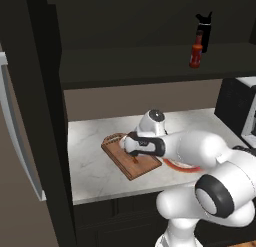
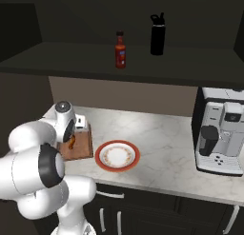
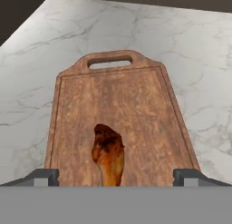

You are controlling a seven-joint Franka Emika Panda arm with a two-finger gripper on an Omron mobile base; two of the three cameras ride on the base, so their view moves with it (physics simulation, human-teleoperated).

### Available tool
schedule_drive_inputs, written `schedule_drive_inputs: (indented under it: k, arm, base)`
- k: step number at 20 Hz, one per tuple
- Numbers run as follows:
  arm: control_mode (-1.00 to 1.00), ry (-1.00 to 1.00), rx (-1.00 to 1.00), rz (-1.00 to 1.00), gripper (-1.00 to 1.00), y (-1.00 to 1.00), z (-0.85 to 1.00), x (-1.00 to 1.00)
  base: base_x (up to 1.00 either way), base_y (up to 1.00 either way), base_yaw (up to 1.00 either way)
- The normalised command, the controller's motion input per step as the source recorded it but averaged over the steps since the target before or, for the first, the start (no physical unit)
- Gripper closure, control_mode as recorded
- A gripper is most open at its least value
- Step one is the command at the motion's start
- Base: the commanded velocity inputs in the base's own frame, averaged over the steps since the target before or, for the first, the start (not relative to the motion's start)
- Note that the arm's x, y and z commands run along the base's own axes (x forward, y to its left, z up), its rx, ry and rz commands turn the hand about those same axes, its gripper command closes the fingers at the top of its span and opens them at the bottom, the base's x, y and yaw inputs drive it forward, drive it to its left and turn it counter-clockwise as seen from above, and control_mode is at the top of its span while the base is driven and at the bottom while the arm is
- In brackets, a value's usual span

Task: Pick the chicken drumstick from the plate and place it on the cutting board. Then pick the condiment bottle from the cabinet and place it next to the cutting board.

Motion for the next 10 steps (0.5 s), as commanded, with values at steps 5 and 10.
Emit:
schedule_drive_inputs:
  k: [5, 10]
  arm:
    - [-1.0, 0.0, 0.0, 0.01, -1.0, -0.04, 0.21, -0.15]
    - [-1.0, 0.0, 0.0, 0.02, -1.0, -0.05, 0.2, -0.14]
  base:
    - [0.0, 0.0, 0.0]
    - [0.0, 0.0, 0.0]
